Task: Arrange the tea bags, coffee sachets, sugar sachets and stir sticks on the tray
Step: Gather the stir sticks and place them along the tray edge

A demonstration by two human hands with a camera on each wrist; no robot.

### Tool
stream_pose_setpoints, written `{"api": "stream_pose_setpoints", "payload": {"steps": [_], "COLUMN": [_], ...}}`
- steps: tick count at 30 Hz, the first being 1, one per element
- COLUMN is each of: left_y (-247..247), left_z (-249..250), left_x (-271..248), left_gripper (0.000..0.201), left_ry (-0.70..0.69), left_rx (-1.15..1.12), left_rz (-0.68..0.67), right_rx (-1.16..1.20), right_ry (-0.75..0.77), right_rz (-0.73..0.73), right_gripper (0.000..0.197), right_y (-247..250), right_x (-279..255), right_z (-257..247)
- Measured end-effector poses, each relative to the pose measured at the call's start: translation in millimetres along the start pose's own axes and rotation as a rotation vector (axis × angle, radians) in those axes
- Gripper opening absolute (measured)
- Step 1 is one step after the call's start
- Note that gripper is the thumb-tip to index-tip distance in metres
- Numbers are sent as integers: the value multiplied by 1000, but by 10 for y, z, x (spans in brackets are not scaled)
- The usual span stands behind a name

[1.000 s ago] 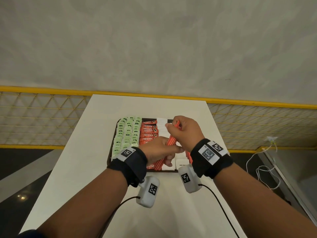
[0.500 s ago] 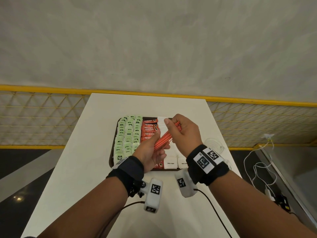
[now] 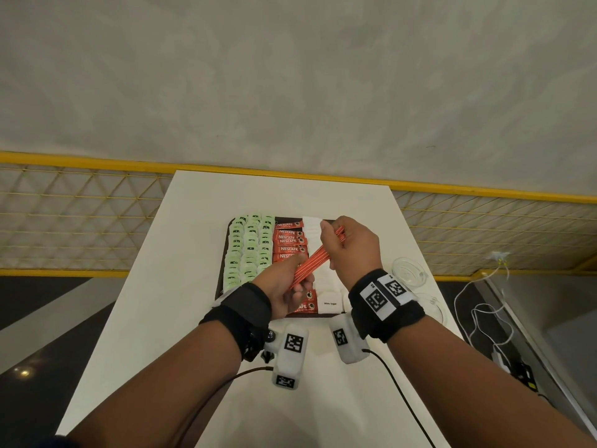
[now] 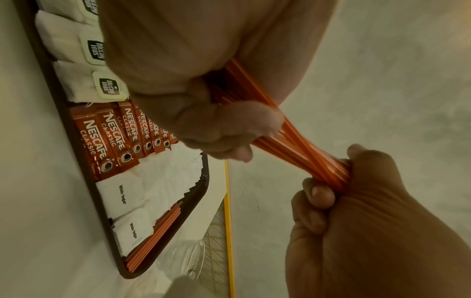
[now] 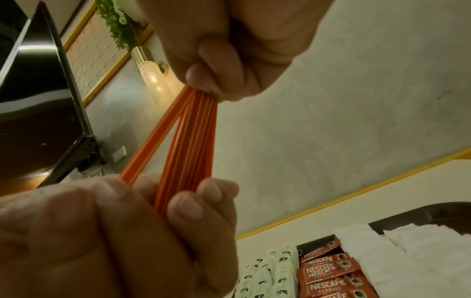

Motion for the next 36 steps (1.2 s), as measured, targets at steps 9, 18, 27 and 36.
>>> {"api": "stream_pose_setpoints", "payload": {"steps": [9, 18, 27, 36], "left_y": [173, 290, 230, 183], "left_z": [113, 201, 238, 211], "left_x": [15, -27, 22, 193], "left_gripper": [33, 34, 52, 30], "left_ry": [-164, -235, -286, -293], "left_rx": [-99, -119, -187, -232], "left_rz": [67, 22, -49, 24], "right_rx": [106, 66, 142, 106], "right_ry": [82, 5, 21, 81], "right_rz": [-124, -53, -101, -60], "right_gripper": [26, 34, 30, 34], "right_y": [-94, -174, -158, -65], "right_x": [-121, -95, -208, -88], "right_z": [-313, -351, -453, -269]}}
Point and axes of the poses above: each hand's wrist, its own x-axis towards the middle knuckle, its own y-axis out of the back of the hand, z = x × y, the point moved 2 cm from there along x, towards the middle knuckle, and after that the axes turned 12 degrees about -x, right-handed, at the moved point
